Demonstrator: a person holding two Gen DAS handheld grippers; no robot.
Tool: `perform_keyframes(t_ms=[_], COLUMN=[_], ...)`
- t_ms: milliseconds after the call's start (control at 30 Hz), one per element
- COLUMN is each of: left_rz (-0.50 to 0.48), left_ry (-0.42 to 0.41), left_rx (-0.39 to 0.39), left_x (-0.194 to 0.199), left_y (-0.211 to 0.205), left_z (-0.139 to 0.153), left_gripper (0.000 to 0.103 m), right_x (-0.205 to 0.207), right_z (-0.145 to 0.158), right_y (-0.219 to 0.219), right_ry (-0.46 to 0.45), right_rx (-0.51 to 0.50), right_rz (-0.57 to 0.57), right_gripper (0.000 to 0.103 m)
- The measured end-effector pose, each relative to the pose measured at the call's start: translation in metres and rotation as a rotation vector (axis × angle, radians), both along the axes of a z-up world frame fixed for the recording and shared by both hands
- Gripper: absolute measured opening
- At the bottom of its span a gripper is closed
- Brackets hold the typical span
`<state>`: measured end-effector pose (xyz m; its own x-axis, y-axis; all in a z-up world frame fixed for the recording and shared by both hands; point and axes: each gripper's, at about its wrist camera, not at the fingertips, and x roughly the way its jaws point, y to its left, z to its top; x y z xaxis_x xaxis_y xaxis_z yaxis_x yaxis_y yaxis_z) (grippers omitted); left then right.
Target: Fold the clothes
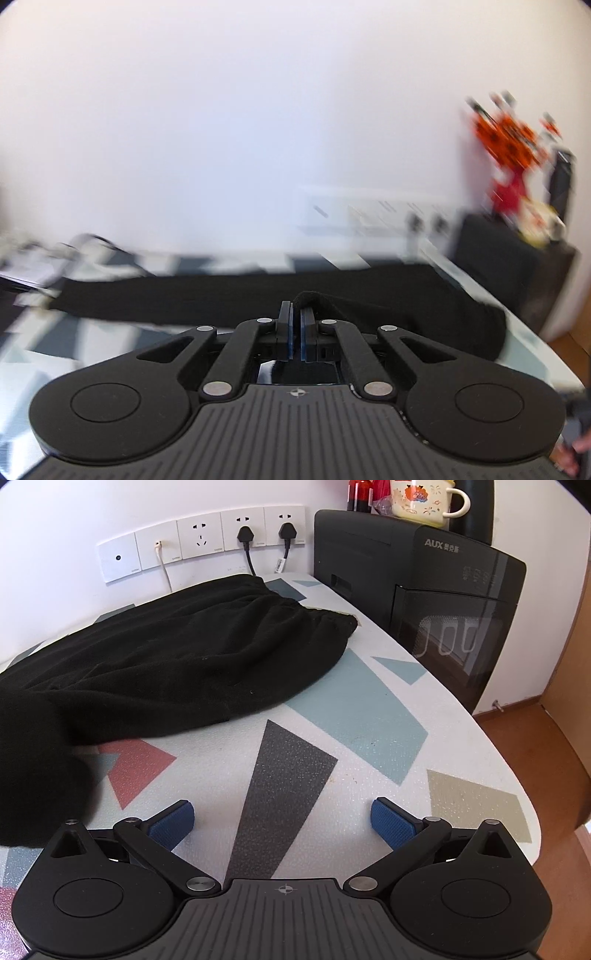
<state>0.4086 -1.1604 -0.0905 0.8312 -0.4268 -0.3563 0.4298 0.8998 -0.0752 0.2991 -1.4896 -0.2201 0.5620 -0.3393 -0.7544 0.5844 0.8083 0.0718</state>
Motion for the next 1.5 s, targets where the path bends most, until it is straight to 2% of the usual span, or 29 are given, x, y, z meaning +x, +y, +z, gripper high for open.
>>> perform_keyframes(t_ms=[200, 367, 433, 500, 533, 567, 600, 700, 767, 867, 1000, 1067, 1167, 1200, 1400, 1433, 1467, 1500], left_rz=[0.381, 0.645, 0.656, 0.665, 0.666, 0.665, 0.662, 0.641, 0.633, 0.596, 0.584, 0.604, 0.656, 0.675, 0.668, 0.667, 0.659, 0.631], left_ry=[-0.128, -0.124, -0.043, 0.047, 0.13, 0.213, 0.286, 0.396, 0.448, 0.524, 0.655, 0.723, 0.83, 0.863, 0.989, 0.989, 0.976, 0.955], left_rx=[-0.086, -0.143, -0.103, -0.064, -0.045, -0.027, -0.016, -0.073, -0.135, -0.236, -0.32, -0.313, -0.346, -0.368, -0.397, -0.399, -0.403, -0.418], left_x=[0.015, 0.039, 0.051, 0.063, 0.067, 0.071, 0.073, 0.064, 0.065, 0.076, 0.103, 0.12, 0.142, 0.148, 0.174, 0.178, 0.181, 0.184], left_y=[0.086, 0.162, 0.179, 0.194, 0.197, 0.2, 0.203, 0.213, 0.22, 0.233, 0.249, 0.254, 0.266, 0.27, 0.275, 0.275, 0.275, 0.275], left_z=[0.039, 0.046, 0.03, 0.014, 0.0, -0.014, -0.027, -0.05, -0.054, -0.055, -0.059, -0.065, -0.083, -0.089, -0.115, -0.116, -0.115, -0.114], left_gripper=[0.004, 0.004, 0.005, 0.023, 0.041, 0.054, 0.056, 0.057, 0.059, 0.06, 0.063, 0.064, 0.065, 0.065, 0.065, 0.065, 0.063, 0.051], right_x=[0.003, 0.007, 0.009, 0.011, 0.012, 0.013, 0.014, 0.013, 0.011, 0.018, 0.056, 0.08, 0.115, 0.125, 0.161, 0.163, 0.165, 0.169], right_z=[0.003, 0.004, 0.003, 0.003, 0.004, 0.004, 0.005, 0.009, 0.015, 0.03, 0.054, 0.063, 0.059, 0.055, 0.035, 0.034, 0.034, 0.031], right_y=[-0.006, -0.006, -0.005, -0.005, -0.006, -0.007, -0.008, -0.013, -0.014, -0.002, 0.039, 0.068, 0.112, 0.12, 0.142, 0.146, 0.146, 0.144], right_ry=[0.016, 0.036, 0.046, 0.052, 0.053, 0.054, 0.055, 0.04, 0.011, -0.027, -0.052, -0.057, -0.017, 0.005, 0.083, 0.087, 0.091, 0.096], right_rx=[0.036, 0.04, 0.034, 0.034, 0.04, 0.047, 0.054, 0.116, 0.157, 0.128, -0.008, -0.09, -0.178, -0.196, -0.221, -0.223, -0.221, -0.214], right_rz=[-0.002, -0.019, -0.026, -0.039, -0.048, -0.058, -0.067, -0.118, -0.147, -0.107, 0.129, 0.278, 0.504, 0.535, 0.569, 0.568, 0.564, 0.557], right_gripper=[0.102, 0.102, 0.102, 0.102, 0.102, 0.102, 0.102, 0.102, 0.101, 0.093, 0.089, 0.088, 0.088, 0.087, 0.061, 0.052, 0.039, 0.033])
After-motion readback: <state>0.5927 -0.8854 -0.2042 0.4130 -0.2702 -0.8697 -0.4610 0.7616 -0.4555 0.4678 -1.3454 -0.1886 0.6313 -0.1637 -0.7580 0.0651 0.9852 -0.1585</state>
